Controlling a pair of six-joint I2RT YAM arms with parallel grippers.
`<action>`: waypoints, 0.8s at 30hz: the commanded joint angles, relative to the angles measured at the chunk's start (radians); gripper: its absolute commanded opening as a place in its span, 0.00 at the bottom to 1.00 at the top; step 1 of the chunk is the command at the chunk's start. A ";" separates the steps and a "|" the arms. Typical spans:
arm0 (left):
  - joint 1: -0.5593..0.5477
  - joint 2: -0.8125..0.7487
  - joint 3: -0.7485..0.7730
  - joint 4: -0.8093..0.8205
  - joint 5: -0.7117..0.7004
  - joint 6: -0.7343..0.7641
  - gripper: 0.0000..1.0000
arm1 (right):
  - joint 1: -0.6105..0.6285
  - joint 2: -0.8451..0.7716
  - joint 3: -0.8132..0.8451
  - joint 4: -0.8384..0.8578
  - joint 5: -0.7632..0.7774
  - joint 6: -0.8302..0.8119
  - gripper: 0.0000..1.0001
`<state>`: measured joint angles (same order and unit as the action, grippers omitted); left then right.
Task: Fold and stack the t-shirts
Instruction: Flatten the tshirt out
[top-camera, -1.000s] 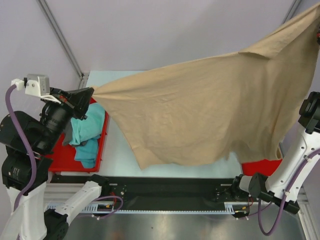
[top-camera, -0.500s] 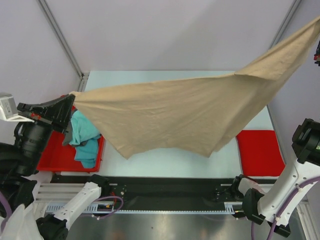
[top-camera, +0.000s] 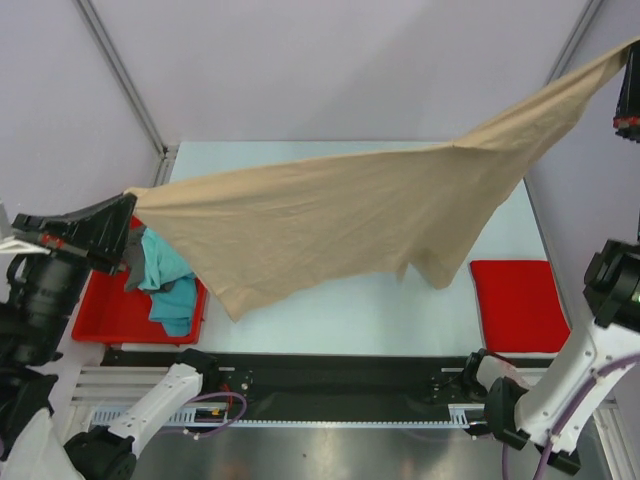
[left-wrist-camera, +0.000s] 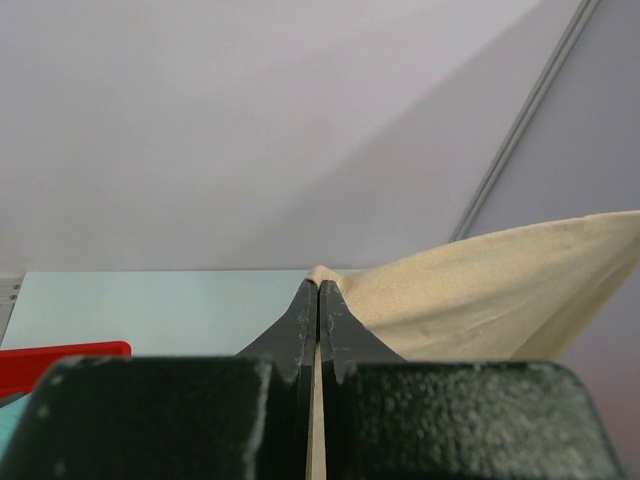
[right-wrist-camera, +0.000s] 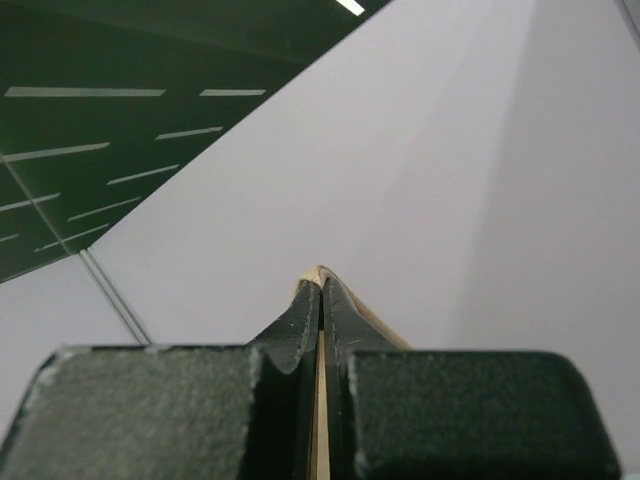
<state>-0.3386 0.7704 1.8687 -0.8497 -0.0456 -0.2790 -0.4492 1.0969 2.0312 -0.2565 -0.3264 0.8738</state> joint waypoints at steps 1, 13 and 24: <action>-0.004 -0.057 0.037 -0.018 -0.005 0.014 0.00 | -0.008 -0.116 0.038 0.042 0.029 -0.050 0.00; -0.004 -0.128 0.101 -0.072 -0.026 0.026 0.00 | 0.038 -0.192 0.126 0.025 0.107 -0.088 0.00; -0.004 -0.062 -0.179 0.042 -0.102 -0.014 0.00 | 0.024 -0.112 -0.302 0.219 0.000 0.043 0.00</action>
<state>-0.3386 0.6392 1.7889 -0.8631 -0.0963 -0.2810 -0.4191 0.9043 1.8469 -0.1143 -0.3008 0.8635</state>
